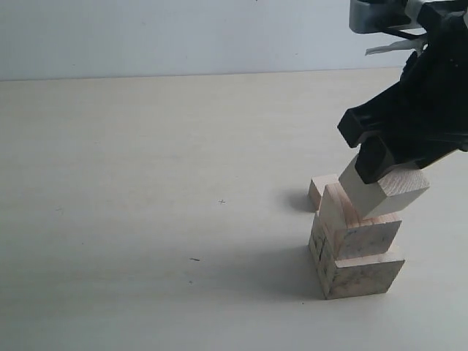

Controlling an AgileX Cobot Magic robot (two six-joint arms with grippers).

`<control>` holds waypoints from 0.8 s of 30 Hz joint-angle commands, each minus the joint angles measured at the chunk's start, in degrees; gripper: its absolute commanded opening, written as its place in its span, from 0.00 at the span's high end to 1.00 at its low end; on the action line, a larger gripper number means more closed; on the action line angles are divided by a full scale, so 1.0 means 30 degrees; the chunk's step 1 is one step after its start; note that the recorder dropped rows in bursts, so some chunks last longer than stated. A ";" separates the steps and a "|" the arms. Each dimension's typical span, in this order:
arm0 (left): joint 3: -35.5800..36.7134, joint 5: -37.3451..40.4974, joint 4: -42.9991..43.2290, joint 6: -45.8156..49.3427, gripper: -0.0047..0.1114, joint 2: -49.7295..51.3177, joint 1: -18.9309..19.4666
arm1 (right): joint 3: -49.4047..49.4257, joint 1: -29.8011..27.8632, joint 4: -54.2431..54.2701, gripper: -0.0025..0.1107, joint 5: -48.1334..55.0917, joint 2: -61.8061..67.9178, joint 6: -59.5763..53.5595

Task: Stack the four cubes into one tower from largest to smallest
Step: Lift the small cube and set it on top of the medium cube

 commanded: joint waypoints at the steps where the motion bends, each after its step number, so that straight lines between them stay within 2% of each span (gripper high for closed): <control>1: 0.0060 -0.0116 0.0052 0.0006 0.96 -0.0127 0.0107 | -0.0069 -0.0096 -0.0111 0.85 -0.0170 0.0171 0.0082; 16: 0.0060 -0.0116 0.0052 0.0006 0.96 -0.0127 0.0107 | -0.0069 -0.0096 -0.0226 0.84 -0.0170 0.0838 0.0082; 19: 0.0060 -0.0116 0.0052 0.0006 0.96 -0.0127 0.0107 | -0.0069 -0.0096 -0.0226 0.76 -0.0170 0.0838 0.0082; 24: 0.0060 -0.0116 0.0052 0.0006 0.96 -0.0127 0.0107 | -0.0069 -0.0096 -0.0185 0.57 -0.0170 0.0838 0.0082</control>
